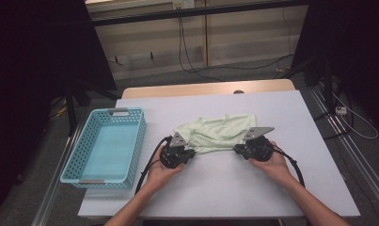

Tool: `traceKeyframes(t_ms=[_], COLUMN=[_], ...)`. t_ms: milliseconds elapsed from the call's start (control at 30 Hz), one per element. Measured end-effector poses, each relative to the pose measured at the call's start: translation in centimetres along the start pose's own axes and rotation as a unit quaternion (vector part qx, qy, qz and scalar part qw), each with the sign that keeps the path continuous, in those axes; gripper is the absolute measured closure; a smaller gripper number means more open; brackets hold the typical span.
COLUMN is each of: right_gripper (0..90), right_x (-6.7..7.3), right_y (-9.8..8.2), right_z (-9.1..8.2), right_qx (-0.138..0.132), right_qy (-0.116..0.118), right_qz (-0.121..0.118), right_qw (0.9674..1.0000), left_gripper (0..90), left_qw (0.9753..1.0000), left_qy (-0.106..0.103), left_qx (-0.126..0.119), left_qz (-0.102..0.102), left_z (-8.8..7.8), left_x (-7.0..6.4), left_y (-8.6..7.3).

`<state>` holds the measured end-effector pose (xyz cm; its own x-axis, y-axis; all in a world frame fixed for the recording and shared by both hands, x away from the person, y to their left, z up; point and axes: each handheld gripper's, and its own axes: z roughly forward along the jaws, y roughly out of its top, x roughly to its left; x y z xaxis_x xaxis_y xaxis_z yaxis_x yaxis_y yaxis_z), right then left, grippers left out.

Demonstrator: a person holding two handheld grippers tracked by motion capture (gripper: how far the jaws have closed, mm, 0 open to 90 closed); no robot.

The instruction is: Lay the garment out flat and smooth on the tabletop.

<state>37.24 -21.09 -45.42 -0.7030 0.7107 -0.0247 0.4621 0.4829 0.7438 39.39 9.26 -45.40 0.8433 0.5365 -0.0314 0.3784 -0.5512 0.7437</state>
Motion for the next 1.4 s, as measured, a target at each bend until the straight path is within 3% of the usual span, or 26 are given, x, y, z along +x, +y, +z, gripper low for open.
traceKeyframes(t_ms=[133,267,400,533,733,967,1067,1200,1400], right_gripper=[79.8,78.2,78.8,88.5,88.6,78.2,74.4,68.2,60.8], right_x=[-0.3,-0.7,-0.6,-0.5,-0.3,0.0,0.1,-0.4,-2.2], right_y=[-0.1,-0.1,-0.1,-0.2,-0.5,-0.9,-0.8,-0.5,-0.5], right_z=[-0.1,0.3,1.2,1.0,0.4,-0.3,-0.7,-1.5,-2.3], right_qx=[-0.008,-0.016,0.002,0.006,0.013,0.013,0.014,-0.018,-0.053], right_qy=[-0.007,-0.031,-0.02,-0.016,-0.011,-0.003,0.002,-0.006,-0.018], right_qz=[0.001,0.01,0.004,0.0,0.003,0.009,0.008,0.019,0.056], right_qw=[0.9999,0.9994,0.9998,0.9999,0.9999,0.9999,0.9999,0.9996,0.9968], left_gripper=[85.1,84.9,84.5,82.4,78.5,73.9,71.4,61.6,39.1], left_qw=[0.9999,0.9999,0.9999,0.9999,0.9999,0.9998,0.9999,0.9995,0.9971], left_qy=[0.001,0.004,0.001,-0.004,-0.001,-0.006,-0.015,-0.003,0.043], left_qx=[0.009,0.009,0.01,0.009,0.01,0.014,0.006,-0.018,-0.041], left_qz=[0.009,0.013,0.011,0.008,0.012,0.012,-0.002,-0.025,-0.047], left_z=[0.5,0.7,0.6,0.6,0.6,0.2,-0.3,-1.1,-1.4], left_x=[-0.6,-0.7,-0.6,-0.5,-0.8,-0.6,-0.3,0.4,1.3], left_y=[-0.1,-0.1,-0.1,-0.1,-0.1,-0.1,0.0,0.2,0.4])
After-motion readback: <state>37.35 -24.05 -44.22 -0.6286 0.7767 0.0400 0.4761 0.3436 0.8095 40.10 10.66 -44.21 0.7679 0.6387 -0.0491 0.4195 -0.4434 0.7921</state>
